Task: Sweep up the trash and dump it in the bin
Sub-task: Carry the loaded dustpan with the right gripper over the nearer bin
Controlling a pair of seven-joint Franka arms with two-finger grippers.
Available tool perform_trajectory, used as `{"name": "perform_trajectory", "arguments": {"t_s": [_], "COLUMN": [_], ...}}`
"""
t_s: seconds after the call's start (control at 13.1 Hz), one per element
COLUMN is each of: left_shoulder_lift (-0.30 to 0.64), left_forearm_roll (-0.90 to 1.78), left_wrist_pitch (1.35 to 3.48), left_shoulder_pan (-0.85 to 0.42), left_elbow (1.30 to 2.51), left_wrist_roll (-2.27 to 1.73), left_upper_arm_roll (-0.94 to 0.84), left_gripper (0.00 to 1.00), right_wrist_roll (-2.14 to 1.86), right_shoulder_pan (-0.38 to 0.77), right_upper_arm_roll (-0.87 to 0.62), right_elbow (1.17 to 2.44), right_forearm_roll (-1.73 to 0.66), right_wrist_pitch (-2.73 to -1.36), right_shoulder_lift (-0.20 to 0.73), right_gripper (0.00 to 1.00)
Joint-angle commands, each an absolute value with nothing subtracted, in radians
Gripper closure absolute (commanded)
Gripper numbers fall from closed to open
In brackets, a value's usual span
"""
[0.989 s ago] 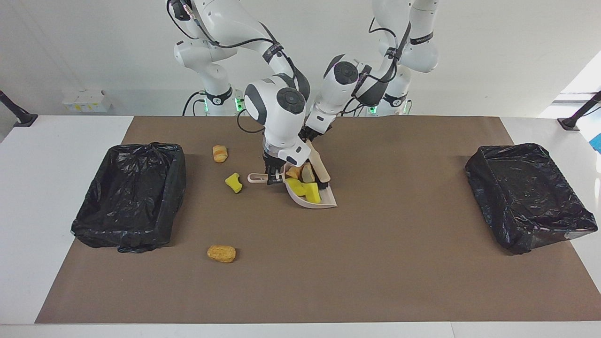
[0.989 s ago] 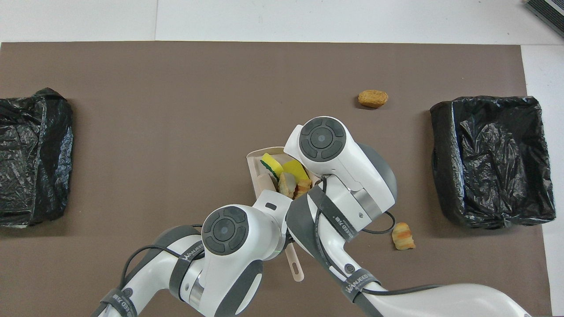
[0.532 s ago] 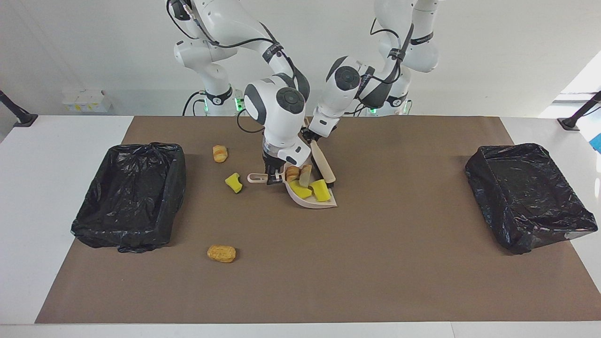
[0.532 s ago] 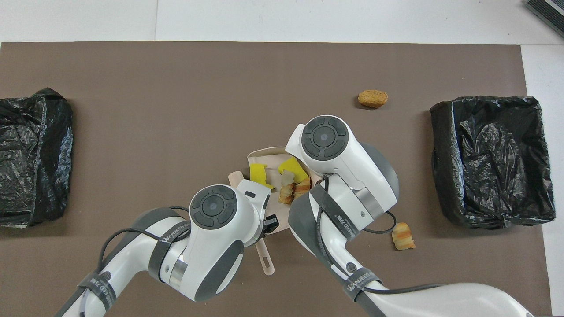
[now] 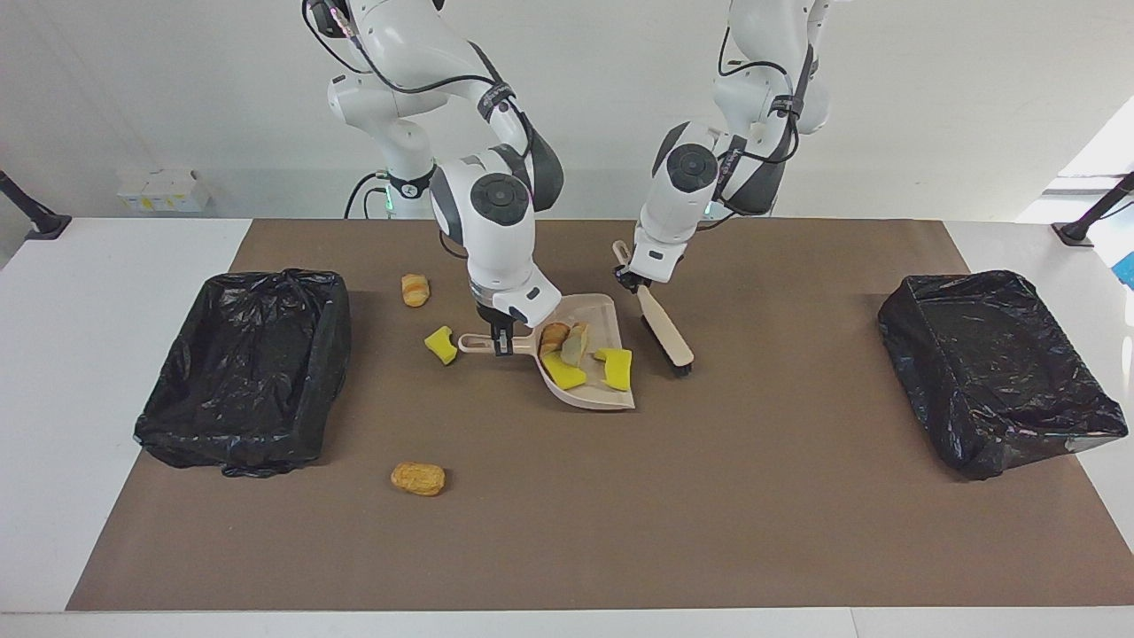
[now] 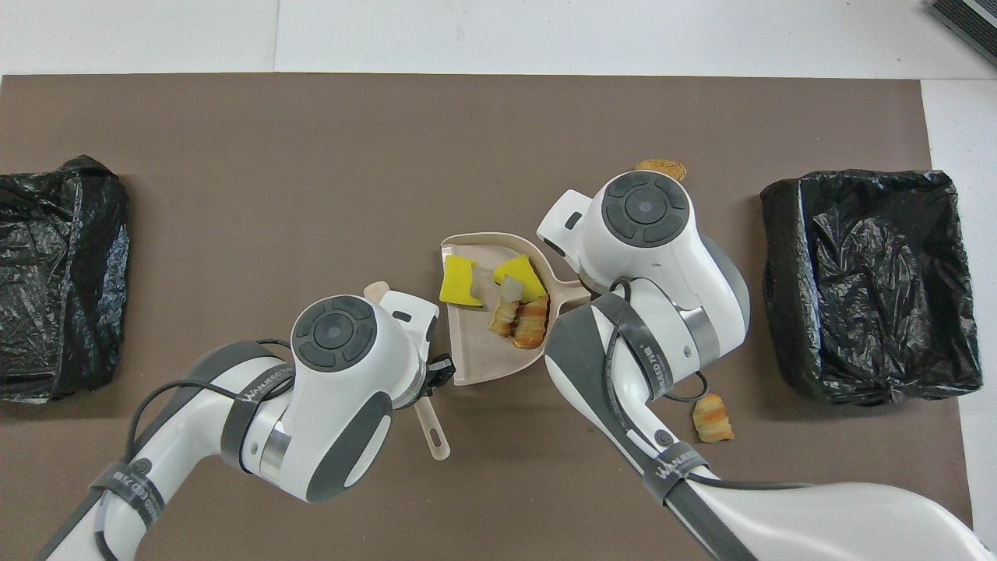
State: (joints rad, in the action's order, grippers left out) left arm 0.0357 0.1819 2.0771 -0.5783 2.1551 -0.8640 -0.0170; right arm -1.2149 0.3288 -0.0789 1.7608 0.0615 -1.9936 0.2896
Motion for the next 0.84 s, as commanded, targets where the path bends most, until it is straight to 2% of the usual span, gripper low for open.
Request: {"name": "perform_trajectory", "arguments": {"t_s": [0.0,0.23,0.46,0.76], "left_shoulder_lift": [-0.023,-0.044,-0.073,-0.126], "left_forearm_roll": [0.160,0.143,0.143,0.161], "left_wrist_pitch": [2.007,2.003,2.043,2.185], "left_shoulder_pan": [-0.522,-0.535,-0.625,-0.764], "left_elbow": [2.143,2.154,2.186,2.319], "left_wrist_roll": [-0.767,-0.755,-0.773,-0.819], "left_upper_arm_roll": [-0.020,-0.028,-0.034,-0.035], "left_gripper": [1.00,1.00,1.00,1.00], "right_wrist_roll": [-1.327,-1.443,-1.650,-1.836], "right_shoulder_pan": [0.247,0.137,-0.050,-0.288], "right_upper_arm_roll": [-0.087,-0.086,-0.086,-0.078], "right_elbow": [1.795,1.793,1.782,1.758], "right_forearm_roll": [0.005,-0.040,-0.051,-0.060], "right_wrist_pitch": [-1.997,-1.921,-1.843,-1.827], "right_shoulder_lift": [0.218,0.163,0.108,0.106], "right_gripper": [1.00,1.00,1.00,1.00]}}
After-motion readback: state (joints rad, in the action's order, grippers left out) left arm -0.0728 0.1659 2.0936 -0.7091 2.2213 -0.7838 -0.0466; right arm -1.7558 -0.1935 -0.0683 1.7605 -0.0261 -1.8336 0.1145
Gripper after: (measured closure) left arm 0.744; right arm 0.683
